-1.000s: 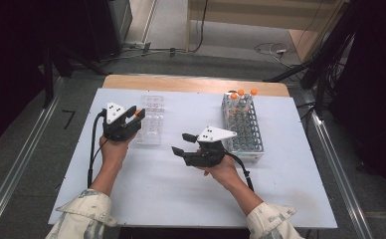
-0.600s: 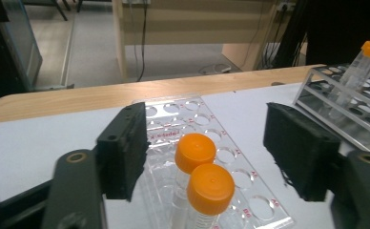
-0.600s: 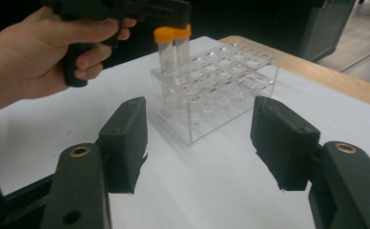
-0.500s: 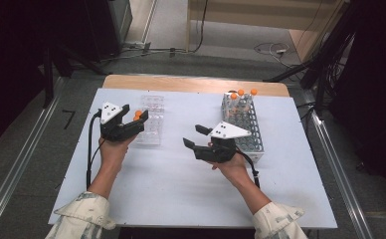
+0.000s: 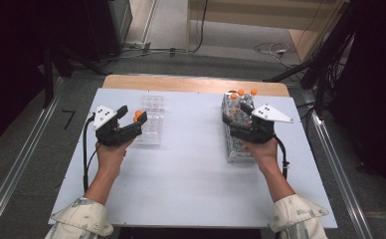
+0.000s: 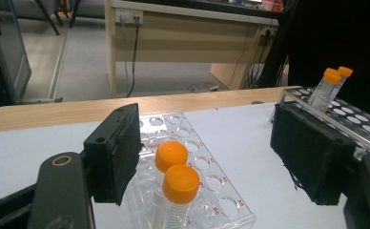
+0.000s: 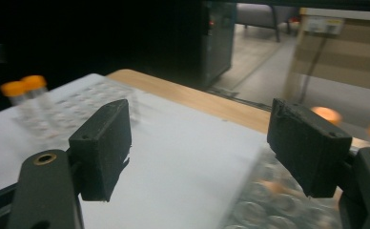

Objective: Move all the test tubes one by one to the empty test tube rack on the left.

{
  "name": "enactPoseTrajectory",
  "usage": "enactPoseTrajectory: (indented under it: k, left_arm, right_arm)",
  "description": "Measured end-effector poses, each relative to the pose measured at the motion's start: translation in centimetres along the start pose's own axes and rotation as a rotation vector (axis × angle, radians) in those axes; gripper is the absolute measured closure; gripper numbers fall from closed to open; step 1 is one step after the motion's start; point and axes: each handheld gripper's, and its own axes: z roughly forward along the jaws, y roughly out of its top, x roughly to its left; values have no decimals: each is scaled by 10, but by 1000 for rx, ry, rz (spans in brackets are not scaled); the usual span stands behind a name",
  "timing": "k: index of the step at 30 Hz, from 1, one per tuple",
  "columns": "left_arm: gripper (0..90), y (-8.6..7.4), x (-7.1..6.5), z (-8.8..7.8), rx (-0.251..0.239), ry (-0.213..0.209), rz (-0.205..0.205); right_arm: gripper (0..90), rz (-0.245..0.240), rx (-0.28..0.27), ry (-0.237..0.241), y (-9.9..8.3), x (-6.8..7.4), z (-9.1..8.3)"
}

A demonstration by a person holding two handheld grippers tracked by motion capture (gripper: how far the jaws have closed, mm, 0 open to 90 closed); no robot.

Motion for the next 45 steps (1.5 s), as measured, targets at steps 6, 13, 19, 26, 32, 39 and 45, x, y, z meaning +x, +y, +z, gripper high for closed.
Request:
enactPoseTrajectory:
  k: [6,13,19,26,32,39,45]
  left_arm:
    - [230,-2,0,3,17,1,6]
    - [198,-4,0,2,20,8,6]
    - [199,-6,0,3,32,8,12]
    - [199,-7,-1,5,37,3,15]
    - [200,-8,-2,4,40,-2,15]
    - [202,-8,-2,4,41,-5,13]
    - [202,-8,-3,4,43,-11,16]
  right_arm:
    - [225,40,27,-109,-5,-43,4]
    - [268,87,20,-218,-20,-84,17]
    - [334,77,53,-246,-30,-103,37]
    - [402,106,76,-232,-38,-113,59]
    - [483,104,65,-233,-40,-116,72]
    - [560,104,86,-216,-41,-118,79]
    - [602,91,98,-217,-42,-118,83]
